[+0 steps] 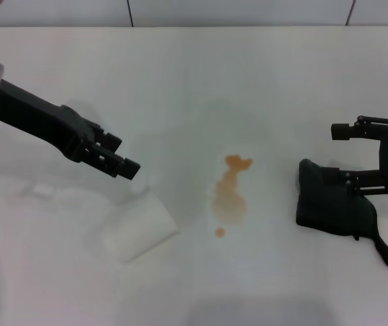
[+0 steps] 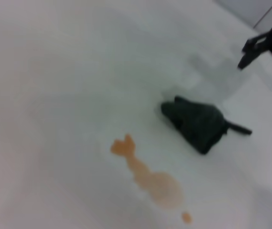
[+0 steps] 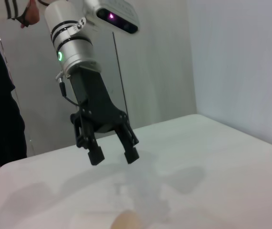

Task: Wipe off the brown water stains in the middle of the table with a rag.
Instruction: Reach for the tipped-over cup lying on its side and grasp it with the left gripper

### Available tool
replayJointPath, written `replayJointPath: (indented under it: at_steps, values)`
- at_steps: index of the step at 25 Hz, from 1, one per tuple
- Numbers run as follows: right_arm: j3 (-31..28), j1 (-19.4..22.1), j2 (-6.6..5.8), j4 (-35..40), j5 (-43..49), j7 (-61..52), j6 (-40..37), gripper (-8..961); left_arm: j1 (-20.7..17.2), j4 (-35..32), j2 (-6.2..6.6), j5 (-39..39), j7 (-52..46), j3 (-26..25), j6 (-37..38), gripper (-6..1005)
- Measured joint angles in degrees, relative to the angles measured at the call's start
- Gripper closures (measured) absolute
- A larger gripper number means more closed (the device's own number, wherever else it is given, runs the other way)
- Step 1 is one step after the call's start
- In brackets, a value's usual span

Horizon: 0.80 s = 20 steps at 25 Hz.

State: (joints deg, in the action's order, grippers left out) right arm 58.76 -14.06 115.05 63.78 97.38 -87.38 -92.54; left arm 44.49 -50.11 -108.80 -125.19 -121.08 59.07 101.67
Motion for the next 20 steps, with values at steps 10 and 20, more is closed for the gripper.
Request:
replayJointPath:
  at_steps: [10,20]
  values:
    - [0.5,0.0,0.00,-0.1,-2.1,0.2,0.0,125,5.1,0.0,-0.29,-6.8,-5.2,-0.2,2.6,137]
    - [0.7,0.6,0.06,-0.2,-4.0,0.7,-0.4,125,8.8,-0.4,-2.26,-16.2,-4.9,0.5,5.0,138]
